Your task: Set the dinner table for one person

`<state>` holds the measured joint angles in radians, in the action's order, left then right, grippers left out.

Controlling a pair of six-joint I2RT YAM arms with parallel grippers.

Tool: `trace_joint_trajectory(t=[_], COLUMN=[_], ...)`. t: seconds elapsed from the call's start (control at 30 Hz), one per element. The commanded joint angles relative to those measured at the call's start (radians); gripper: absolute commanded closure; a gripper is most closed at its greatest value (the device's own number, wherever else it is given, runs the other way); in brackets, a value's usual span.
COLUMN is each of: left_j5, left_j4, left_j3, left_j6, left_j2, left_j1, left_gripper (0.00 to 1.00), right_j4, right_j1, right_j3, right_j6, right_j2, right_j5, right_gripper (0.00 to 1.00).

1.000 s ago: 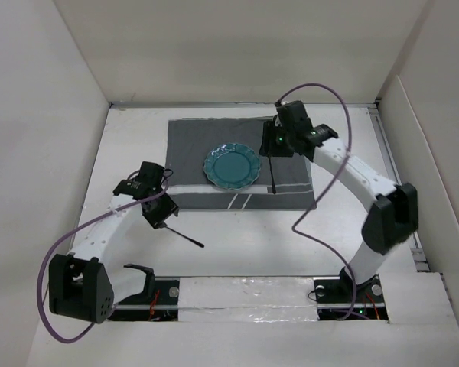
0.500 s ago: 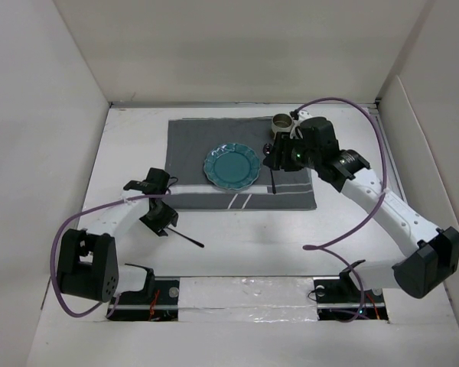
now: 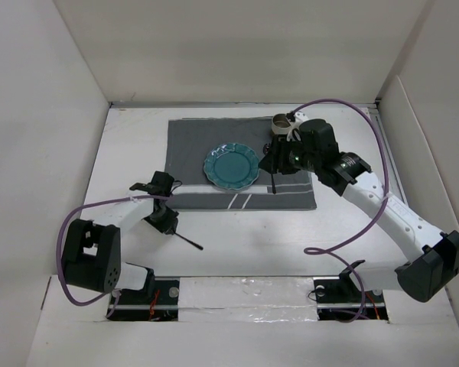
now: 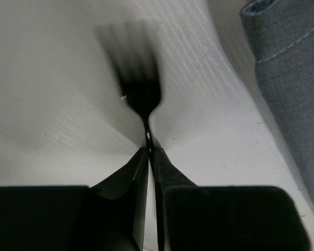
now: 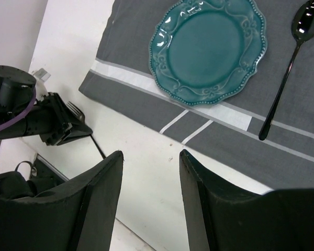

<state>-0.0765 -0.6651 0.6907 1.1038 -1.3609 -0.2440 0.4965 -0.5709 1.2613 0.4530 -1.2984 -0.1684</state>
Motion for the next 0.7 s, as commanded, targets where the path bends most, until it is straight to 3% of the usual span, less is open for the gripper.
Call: trace_joint_trajectory(t=[0.0, 0.23, 0.37, 0.47, 0.57, 0.6, 0.67], left_j5=[-0.034, -0.094, -0.108, -0.112, -0.124, -0.123, -0.155], left_j4=[0.005, -0.091, -0.114, -0.085, -0.096, -0.093, -0.102], left_j3=[-0.036, 0.038, 0.198, 0.353, 0.537, 0.582, 0.711], left_j6=[0.025, -0.059, -0.219, -0.333, -0.487, -0.566, -0.625], left_j2=[0.014, 0.173, 0.276, 0.223, 0.036, -0.062, -0.151], left_j1=[-0.011, -0.021, -0.021, -0.021, -0.021, -0.021, -0.021], left_gripper=[0.97, 1.0, 1.0, 1.0, 1.0, 1.0, 1.0], right_j4=[-0.042, -0.029, -0.041, -0.052, -0.07, -0.072, -0.072], right_j1=[-0.006, 0.017, 0.04, 0.049, 0.059, 0.059, 0.059], right_j3=[0.03, 0.035, 0.01, -0.013, -0.03, -0.034, -0.04], right_j6=[0.003, 0.003, 0.01, 0.026, 0.044, 0.044, 0.046], right_j2=[0.014, 0.016, 0.027, 0.031, 0.039, 0.042, 0.044], right_j5=[-0.011, -0.031, -0.031, -0.028, -0.029, -0.031, -0.036], right_gripper=[0.48, 0.48, 0.48, 0.5, 0.78, 1.0, 1.0])
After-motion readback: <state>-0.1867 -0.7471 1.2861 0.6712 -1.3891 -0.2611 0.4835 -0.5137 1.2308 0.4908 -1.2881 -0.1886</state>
